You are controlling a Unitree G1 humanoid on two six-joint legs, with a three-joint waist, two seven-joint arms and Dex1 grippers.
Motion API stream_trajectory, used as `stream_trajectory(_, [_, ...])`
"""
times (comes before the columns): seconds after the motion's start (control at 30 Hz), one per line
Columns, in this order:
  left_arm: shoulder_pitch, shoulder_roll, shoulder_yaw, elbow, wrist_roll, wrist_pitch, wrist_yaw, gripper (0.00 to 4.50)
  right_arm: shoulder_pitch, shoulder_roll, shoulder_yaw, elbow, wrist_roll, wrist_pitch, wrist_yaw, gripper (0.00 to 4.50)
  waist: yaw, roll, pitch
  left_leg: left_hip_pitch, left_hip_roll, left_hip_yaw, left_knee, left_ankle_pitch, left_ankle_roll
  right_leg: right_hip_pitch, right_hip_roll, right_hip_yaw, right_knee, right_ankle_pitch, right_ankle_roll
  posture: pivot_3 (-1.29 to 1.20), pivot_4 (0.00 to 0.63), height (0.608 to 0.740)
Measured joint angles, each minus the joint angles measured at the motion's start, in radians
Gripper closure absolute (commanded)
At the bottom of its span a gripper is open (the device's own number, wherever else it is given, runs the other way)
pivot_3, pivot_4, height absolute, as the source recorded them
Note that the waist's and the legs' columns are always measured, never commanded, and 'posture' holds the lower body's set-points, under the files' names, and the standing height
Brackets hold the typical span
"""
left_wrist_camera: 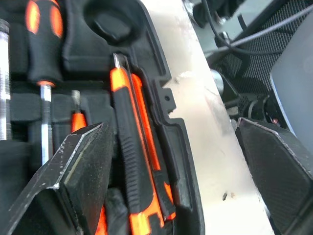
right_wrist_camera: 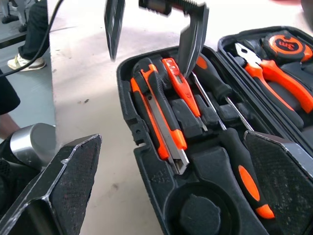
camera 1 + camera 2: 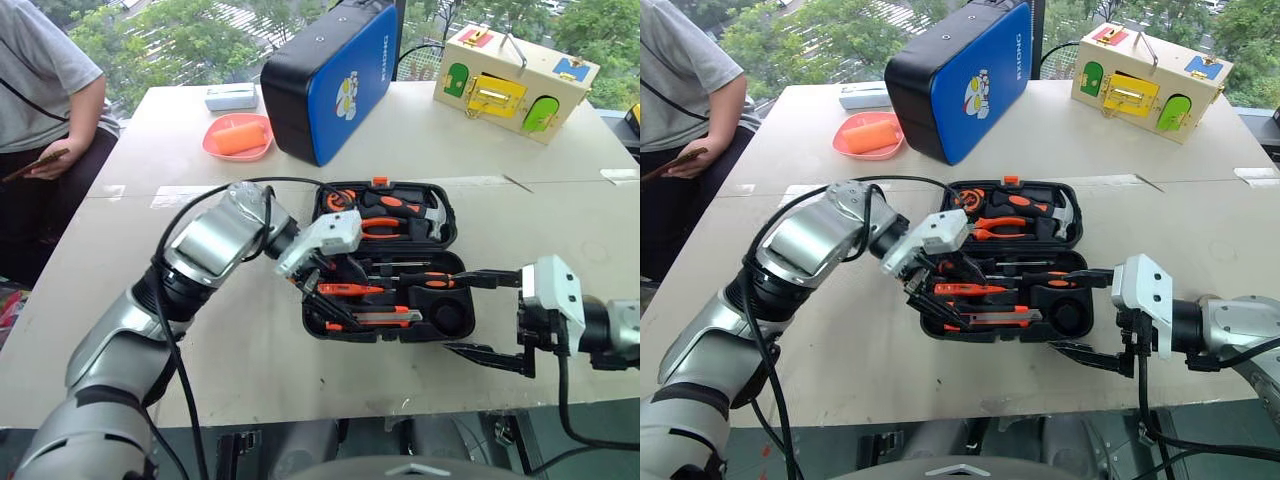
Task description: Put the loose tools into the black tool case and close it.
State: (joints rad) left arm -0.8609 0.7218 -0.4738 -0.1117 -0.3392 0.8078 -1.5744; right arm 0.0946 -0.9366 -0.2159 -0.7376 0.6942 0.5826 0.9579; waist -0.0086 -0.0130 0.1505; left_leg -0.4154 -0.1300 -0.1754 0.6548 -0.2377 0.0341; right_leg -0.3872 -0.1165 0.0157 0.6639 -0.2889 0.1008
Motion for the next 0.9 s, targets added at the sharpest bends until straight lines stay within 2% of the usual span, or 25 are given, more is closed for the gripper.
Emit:
stream_trajectory(0.1, [0.002,-0.004,0.000,0.009,0.002,-0.024,0.012,0.69,-0.011,0.000,0.008,0.003,-0.003,0.000,0.000,0.00,0.000,0.000,0.000,0.000,0.000,0.000,0.000,0.000,0.000,0.000,0.000,0.000,0.000,0.000,0.000,0.00,0.150,0.735])
stream_trajectory(0.2, [0.010,-0.010,-0.007,0.009,0.006,-0.054,0.018,1.95,-0.027,0.000,0.009,0.003,-0.004,0.000,-0.002,0.00,-0.001,0.000,0.000,0.000,0.000,0.000,0.000,0.000,0.000,0.000,0.000,0.000,0.000,0.000,0.000,0.00,0.150,0.735])
stream_trajectory(0.23, [0.017,-0.013,-0.014,0.012,0.017,-0.068,0.023,2.54,-0.027,0.000,0.010,0.003,-0.005,0.000,-0.003,0.00,0.000,0.000,0.000,0.000,0.000,0.000,0.000,0.000,0.000,0.000,0.000,0.000,0.000,0.000,0.000,0.00,0.150,0.735])
stream_trajectory(0.37, [0.032,-0.018,-0.062,0.034,0.067,-0.129,0.033,3.94,-0.027,0.000,0.012,0.003,-0.005,0.001,-0.004,0.00,0.000,0.000,0.000,0.000,0.000,0.000,0.000,0.000,0.000,0.000,0.000,0.000,0.000,0.000,0.000,0.00,0.150,0.735])
stream_trajectory(0.4, [0.038,-0.017,-0.072,0.036,0.078,-0.143,0.032,4.47,-0.027,0.000,0.012,0.003,-0.005,0.001,-0.004,0.00,-0.001,0.000,0.000,0.000,0.000,0.000,0.000,0.000,0.000,0.000,0.000,0.000,0.000,0.000,0.000,0.00,0.150,0.735])
stream_trajectory(0.9, [0.075,-0.025,-0.123,0.068,0.219,-0.375,0.051,4.47,-0.027,0.000,0.012,0.003,-0.001,0.006,-0.008,0.00,0.004,0.000,-0.001,0.003,0.000,0.000,0.002,0.000,0.000,0.004,-0.001,0.000,0.000,0.000,0.000,0.00,0.150,0.735])
